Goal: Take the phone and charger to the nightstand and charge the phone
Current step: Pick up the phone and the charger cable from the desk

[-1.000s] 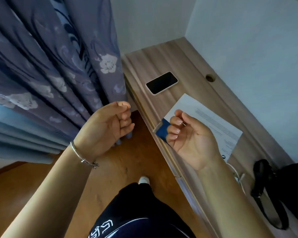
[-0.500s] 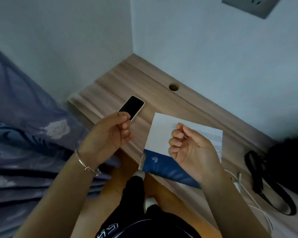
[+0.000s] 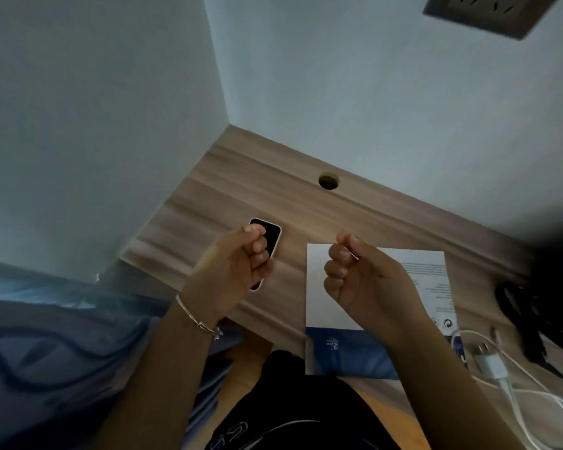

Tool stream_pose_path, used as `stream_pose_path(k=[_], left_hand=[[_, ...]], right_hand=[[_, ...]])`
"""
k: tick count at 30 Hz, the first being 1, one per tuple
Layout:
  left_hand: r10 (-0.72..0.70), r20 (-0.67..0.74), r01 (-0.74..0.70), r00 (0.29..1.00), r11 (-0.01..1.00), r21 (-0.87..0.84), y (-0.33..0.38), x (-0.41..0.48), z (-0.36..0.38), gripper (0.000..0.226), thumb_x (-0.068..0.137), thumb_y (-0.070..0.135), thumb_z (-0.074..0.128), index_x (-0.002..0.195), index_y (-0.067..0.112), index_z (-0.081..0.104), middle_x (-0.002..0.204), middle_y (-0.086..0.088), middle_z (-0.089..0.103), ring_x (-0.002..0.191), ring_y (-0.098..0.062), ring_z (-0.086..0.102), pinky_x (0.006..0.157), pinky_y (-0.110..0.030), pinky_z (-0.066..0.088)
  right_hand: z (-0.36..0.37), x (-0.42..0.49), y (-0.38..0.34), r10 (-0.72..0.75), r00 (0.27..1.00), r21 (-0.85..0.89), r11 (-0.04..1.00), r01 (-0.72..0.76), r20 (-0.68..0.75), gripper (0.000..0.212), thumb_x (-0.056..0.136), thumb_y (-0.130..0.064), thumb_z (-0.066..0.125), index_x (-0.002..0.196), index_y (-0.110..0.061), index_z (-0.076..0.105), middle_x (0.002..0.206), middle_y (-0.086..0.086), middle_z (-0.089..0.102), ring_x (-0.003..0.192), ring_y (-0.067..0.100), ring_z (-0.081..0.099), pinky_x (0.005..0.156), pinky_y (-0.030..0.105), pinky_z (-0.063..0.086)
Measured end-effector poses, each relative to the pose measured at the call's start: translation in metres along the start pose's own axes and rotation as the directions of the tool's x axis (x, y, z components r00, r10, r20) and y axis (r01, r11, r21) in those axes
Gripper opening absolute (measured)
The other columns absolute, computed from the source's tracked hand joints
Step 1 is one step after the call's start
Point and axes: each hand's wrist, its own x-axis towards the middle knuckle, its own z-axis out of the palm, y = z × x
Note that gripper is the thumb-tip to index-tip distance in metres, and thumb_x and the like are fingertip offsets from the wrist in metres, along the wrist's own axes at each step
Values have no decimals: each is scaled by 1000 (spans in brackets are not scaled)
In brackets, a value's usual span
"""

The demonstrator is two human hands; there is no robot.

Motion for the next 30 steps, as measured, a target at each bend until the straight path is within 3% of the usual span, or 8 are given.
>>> stream_pose_path(k=[6, 11, 16, 19, 22, 25, 27, 30], left_hand=[[-38, -34, 38, 999, 999, 2, -1, 16, -13, 15, 86, 13, 48, 73, 15, 56, 54, 5, 48, 49, -7, 47, 57, -22, 50], [-69, -71, 71, 995, 997, 26, -3, 31, -27, 11, 85, 14, 48, 76, 15, 54, 54, 6, 49, 49, -6, 49, 64, -22, 51], [-23, -219, 59, 976, 986, 158, -2, 57, -45, 19, 92, 10, 44, 76, 14, 55, 54, 7, 54, 48, -5, 53, 66, -22, 51], [13, -330, 83, 944, 959, 272, -5, 72, -54, 19, 92, 6, 45, 78, 12, 56, 58, 4, 60, 51, -6, 57, 68, -25, 51], [79, -390, 105, 917, 896, 431, -5, 83, -61, 18, 91, 3, 46, 78, 12, 56, 77, -3, 61, 72, -14, 59, 73, -28, 48], [147, -428, 133, 892, 819, 559, -9, 93, -68, 22, 87, 0, 49, 70, 14, 55, 72, -3, 57, 69, -14, 53, 67, -27, 44], [191, -456, 167, 869, 753, 636, -14, 97, -75, 18, 84, 3, 52, 70, 13, 55, 71, -3, 55, 70, -16, 51, 68, -30, 42], [226, -457, 212, 860, 656, 724, -22, 103, -90, 20, 84, 6, 53, 65, 10, 52, 65, -7, 48, 64, -20, 44, 61, -28, 36]], right_hand=[[-12, 12, 5, 21, 996, 32, 999, -18, -89, 11, 83, -19, 54, 79, -15, 64, 65, -3, 48, 54, 8, 44, 50, 18, 40], [-21, 21, 8, 11, 999, 11, 1000, -10, -43, 16, 85, -20, 54, 78, -17, 69, 66, -3, 52, 56, 7, 47, 52, 18, 42], [-35, 31, 9, 69, 993, 45, 997, -65, -94, 13, 83, -20, 56, 82, -16, 68, 69, -2, 60, 59, 10, 54, 54, 20, 47], [-43, 43, 15, 133, 978, -1, 991, -135, -162, 20, 83, -22, 54, 94, -15, 69, 83, 1, 72, 74, 14, 69, 66, 25, 53], [-47, 60, 22, 194, 969, -63, 977, -206, -153, 27, 94, -19, 45, 109, -11, 66, 101, 3, 75, 94, 17, 71, 74, 28, 54], [-49, 80, 33, 226, 955, -91, 965, -247, -191, 28, 93, -15, 48, 113, -4, 64, 112, 12, 69, 104, 25, 65, 83, 32, 53], [-52, 95, 43, 238, 938, -107, 957, -271, -253, 22, 91, -12, 51, 106, -3, 65, 110, 15, 66, 99, 26, 63, 86, 34, 50], [-54, 113, 54, 276, 916, -140, 935, -326, -291, 15, 91, -11, 54, 97, -5, 66, 101, 14, 66, 88, 24, 64, 78, 34, 55]])
